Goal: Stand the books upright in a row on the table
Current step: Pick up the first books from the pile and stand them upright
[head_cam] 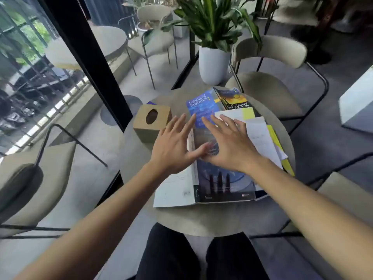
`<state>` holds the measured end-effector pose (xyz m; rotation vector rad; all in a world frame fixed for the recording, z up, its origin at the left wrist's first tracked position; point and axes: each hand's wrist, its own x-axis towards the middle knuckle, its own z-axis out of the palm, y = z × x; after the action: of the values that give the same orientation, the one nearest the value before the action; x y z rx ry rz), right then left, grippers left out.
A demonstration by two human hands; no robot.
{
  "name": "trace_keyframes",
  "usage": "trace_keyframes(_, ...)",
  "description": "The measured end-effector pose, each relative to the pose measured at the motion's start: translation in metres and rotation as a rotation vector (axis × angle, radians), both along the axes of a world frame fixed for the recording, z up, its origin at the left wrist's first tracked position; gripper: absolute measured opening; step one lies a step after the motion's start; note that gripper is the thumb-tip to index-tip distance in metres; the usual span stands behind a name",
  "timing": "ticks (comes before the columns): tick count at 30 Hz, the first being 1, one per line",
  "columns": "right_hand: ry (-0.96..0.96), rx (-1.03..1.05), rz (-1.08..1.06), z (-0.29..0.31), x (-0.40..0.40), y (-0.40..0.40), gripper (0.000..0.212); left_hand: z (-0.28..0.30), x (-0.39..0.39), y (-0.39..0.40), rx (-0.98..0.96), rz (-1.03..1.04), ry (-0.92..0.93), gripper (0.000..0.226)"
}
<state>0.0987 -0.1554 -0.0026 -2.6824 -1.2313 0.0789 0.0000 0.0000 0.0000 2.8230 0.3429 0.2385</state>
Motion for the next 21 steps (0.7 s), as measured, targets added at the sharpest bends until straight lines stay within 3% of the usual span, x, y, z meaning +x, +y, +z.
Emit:
trace_keyframes(8, -0.113, 0.106, -0.03, -0.06, -0.012, 0.0, 0.101, -0.049, 0.01, -0.003, -0.245, 0.041, -0.023, 0.106)
trace_keyframes(18, -0.062, 0.036, -0.137, -0.075, -0.051, 0.004, 0.114, -0.05, 0.016, -0.01, -0.382, 0.289, 0.127, 0.077)
trace_keyframes(21, -0.021, 0.001, -0.145, -0.072, -0.055, 0.004, 0.114, -0.044, 0.014, -0.018, -0.432, 0.331, 0.101, 0.059)
